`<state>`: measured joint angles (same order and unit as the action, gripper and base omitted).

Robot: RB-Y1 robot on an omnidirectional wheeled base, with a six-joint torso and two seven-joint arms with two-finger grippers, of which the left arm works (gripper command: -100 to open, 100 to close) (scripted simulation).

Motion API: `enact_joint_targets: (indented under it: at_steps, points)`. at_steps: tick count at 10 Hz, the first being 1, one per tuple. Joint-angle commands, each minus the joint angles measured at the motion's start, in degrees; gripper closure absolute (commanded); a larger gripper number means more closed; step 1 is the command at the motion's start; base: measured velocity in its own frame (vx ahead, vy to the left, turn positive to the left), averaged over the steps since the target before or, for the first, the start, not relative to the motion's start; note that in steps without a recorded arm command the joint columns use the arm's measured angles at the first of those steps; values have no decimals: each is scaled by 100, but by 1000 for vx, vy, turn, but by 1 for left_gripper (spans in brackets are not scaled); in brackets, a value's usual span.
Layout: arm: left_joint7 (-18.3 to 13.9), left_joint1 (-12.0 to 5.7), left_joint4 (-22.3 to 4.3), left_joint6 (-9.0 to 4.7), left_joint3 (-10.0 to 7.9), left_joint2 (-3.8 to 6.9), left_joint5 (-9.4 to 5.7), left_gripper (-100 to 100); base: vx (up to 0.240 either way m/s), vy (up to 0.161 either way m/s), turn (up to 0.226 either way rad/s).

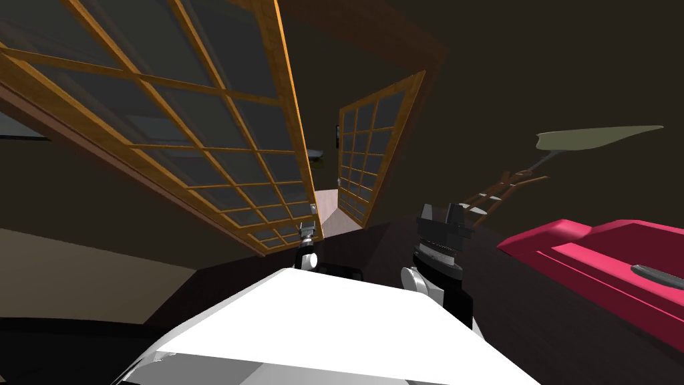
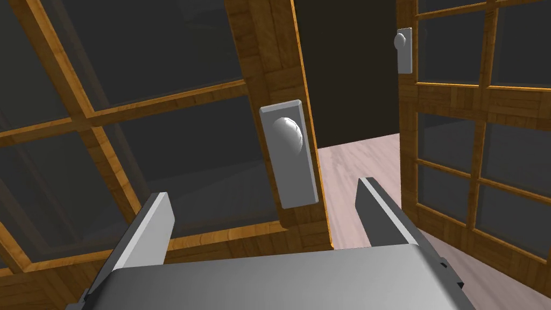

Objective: Push the door open

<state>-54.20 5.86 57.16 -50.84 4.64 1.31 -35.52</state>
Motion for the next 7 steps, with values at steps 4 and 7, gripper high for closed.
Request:
enact_joint_targets:
  at_steps: [4, 7]
  points:
    - [-429, -176, -550, -135, 50, -159, -273, -100, 65, 93, -129]
    - [-628, -261, -812, -198, 74, -261, -407, -100, 53, 78, -99]
